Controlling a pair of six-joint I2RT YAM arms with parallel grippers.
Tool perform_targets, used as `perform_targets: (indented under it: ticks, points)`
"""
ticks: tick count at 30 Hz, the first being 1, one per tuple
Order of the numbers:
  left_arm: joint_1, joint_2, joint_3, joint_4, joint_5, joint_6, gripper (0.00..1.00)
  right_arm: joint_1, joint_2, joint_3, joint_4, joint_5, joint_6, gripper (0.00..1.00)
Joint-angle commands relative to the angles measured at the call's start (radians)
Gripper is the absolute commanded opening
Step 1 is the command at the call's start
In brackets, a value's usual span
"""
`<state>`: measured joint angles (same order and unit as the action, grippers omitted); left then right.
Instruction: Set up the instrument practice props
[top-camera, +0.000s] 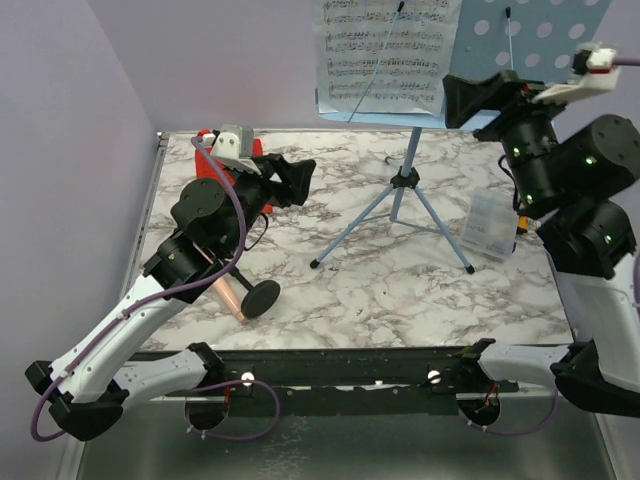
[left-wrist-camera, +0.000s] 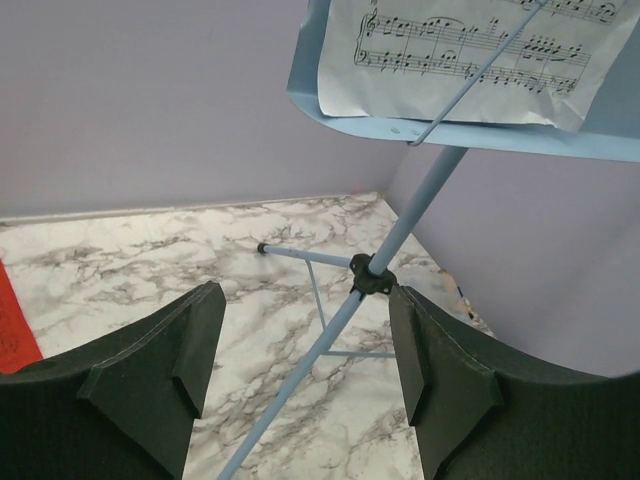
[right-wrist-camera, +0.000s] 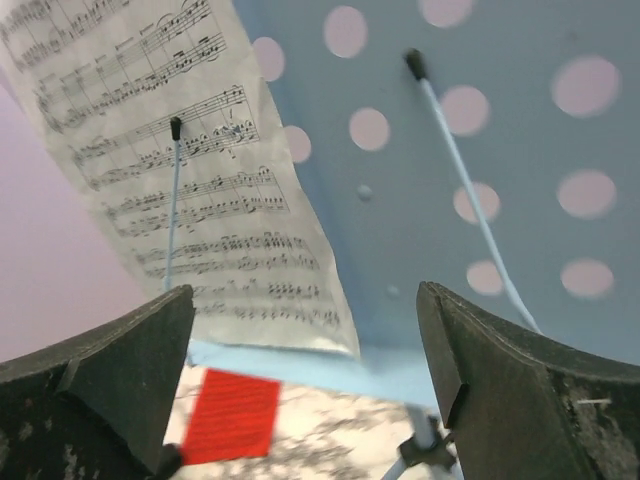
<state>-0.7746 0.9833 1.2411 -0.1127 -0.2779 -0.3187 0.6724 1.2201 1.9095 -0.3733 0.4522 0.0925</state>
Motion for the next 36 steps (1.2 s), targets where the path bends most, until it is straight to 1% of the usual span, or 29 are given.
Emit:
perform_targets:
  ticks: [1, 3, 6, 8, 11, 16, 19, 22, 24, 26, 29, 31, 32, 36]
  points:
    - [-0.003, -0.003, -0.007, -0.080, 0.022, -0.048, 0.73, 0.000, -0.122, -0.063, -0.162, 0.010, 0.352, 1.00]
    - [-0.002, -0.007, -0.025, -0.081, 0.024, -0.061, 0.73, 0.000, -0.185, -0.119, -0.169, -0.037, 0.452, 1.00]
    - [-0.003, -0.005, -0.050, -0.081, 0.018, -0.069, 0.73, -0.001, -0.234, -0.163, -0.194, -0.092, 0.582, 1.00]
    - [-0.002, -0.001, -0.061, -0.081, 0.007, -0.069, 0.73, 0.000, -0.248, -0.174, -0.213, -0.127, 0.637, 1.00]
    - [-0.003, 0.002, -0.065, -0.086, -0.005, -0.069, 0.73, -0.001, -0.262, -0.176, -0.215, -0.180, 0.667, 1.00]
    - [-0.003, 0.010, -0.061, -0.107, -0.029, -0.090, 0.74, 0.000, -0.305, -0.229, -0.196, -0.157, 0.633, 1.00]
    - [-0.002, 0.029, -0.074, -0.126, -0.055, -0.092, 0.74, 0.000, -0.307, -0.247, -0.198, -0.208, 0.572, 1.00]
    - [0.013, 0.060, -0.089, -0.146, -0.093, -0.084, 0.76, -0.001, -0.352, -0.340, -0.179, -0.278, 0.475, 1.00]
    - [0.050, 0.078, -0.106, -0.152, -0.077, -0.087, 0.77, 0.000, -0.387, -0.416, -0.183, -0.311, 0.434, 1.00]
    - [0.108, 0.102, -0.128, -0.156, -0.040, -0.110, 0.78, 0.000, -0.412, -0.462, -0.226, -0.285, 0.441, 1.00]
    - [0.243, 0.161, -0.142, -0.171, 0.093, -0.191, 0.78, -0.001, -0.452, -0.529, -0.278, -0.247, 0.474, 1.00]
    - [0.313, 0.207, -0.145, -0.173, 0.131, -0.254, 0.80, -0.001, -0.483, -0.571, -0.292, -0.241, 0.495, 1.00]
    - [0.344, 0.231, -0.147, -0.173, 0.130, -0.287, 0.81, -0.001, -0.502, -0.595, -0.296, -0.239, 0.511, 1.00]
    - [0.410, 0.385, -0.132, -0.173, 0.087, -0.415, 0.83, -0.001, -0.551, -0.667, -0.318, -0.219, 0.568, 1.00]
